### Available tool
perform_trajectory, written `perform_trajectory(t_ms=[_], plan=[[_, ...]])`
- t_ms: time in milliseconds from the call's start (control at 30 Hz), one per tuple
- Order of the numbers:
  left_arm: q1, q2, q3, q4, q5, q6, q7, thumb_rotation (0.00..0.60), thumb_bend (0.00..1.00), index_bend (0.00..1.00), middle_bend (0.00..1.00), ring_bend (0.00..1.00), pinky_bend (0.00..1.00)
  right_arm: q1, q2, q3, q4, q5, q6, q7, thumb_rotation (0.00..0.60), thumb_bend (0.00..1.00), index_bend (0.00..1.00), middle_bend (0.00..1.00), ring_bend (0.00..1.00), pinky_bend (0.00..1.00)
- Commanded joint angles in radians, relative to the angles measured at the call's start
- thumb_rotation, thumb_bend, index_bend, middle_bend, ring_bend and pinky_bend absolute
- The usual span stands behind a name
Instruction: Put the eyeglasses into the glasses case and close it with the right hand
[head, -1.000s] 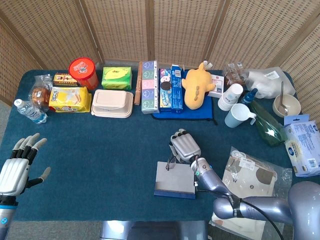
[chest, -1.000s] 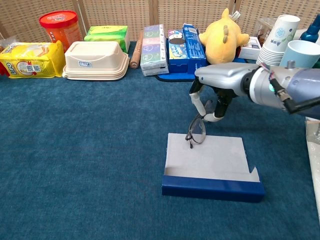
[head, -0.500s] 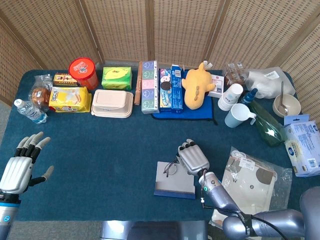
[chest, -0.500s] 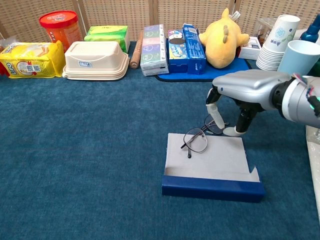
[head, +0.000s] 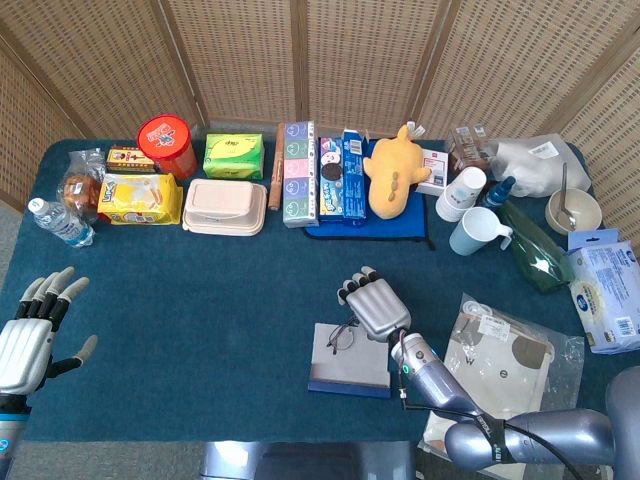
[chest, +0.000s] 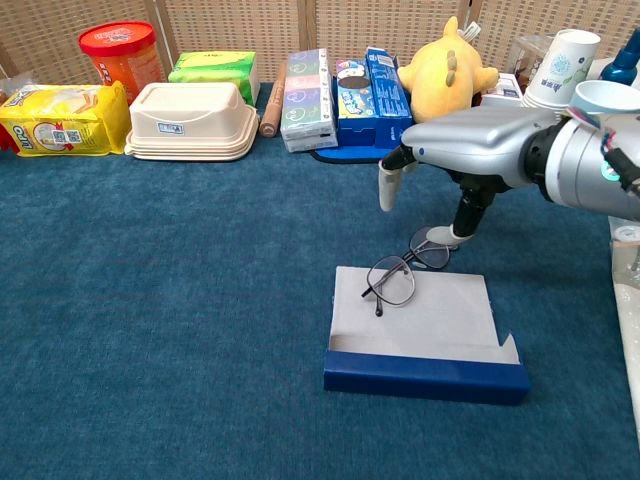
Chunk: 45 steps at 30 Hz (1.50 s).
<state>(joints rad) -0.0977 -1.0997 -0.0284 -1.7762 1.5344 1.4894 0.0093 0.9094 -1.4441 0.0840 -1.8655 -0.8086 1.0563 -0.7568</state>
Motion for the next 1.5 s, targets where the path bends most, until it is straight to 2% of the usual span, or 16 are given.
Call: perform_trajectory(t_ms=[33,367,833,1500], plan=[[0.000,0.001,0.001,-0.001,0.001,0.001,0.000,0.600,0.28,0.12,0.04,0.00,0.00,0.004,-0.003,-0.002,0.008,-0.006,-0.008,0.003,0.600,0.30,0.31,0.26,0.18,0.16],[0.005,0.005,0.003,-0.006,0.005,0.007,0.004,0.600,0.28,0.12,0.04,0.00,0.00,0.020,-0.037,-0.039,0.062,-0.024,-0.044,-0.016,0.600,0.26,0.33,0.25,0.18,0.16],[0.012,0.010,0.005,-0.006,0.006,0.015,0.000,0.600,0.28,0.12,0.04,0.00,0.00,0.029,-0.074,-0.059,0.144,-0.045,-0.085,-0.006,0.600,0.26,0.37,0.26,0.18,0.16],[0.015,0.012,-0.001,-0.006,0.011,0.028,-0.007,0.600,0.28,0.12,0.03,0.00,0.00,0.061,-0.105,-0.038,0.206,-0.031,-0.155,0.032,0.600,0.29,0.44,0.26,0.18,0.16]])
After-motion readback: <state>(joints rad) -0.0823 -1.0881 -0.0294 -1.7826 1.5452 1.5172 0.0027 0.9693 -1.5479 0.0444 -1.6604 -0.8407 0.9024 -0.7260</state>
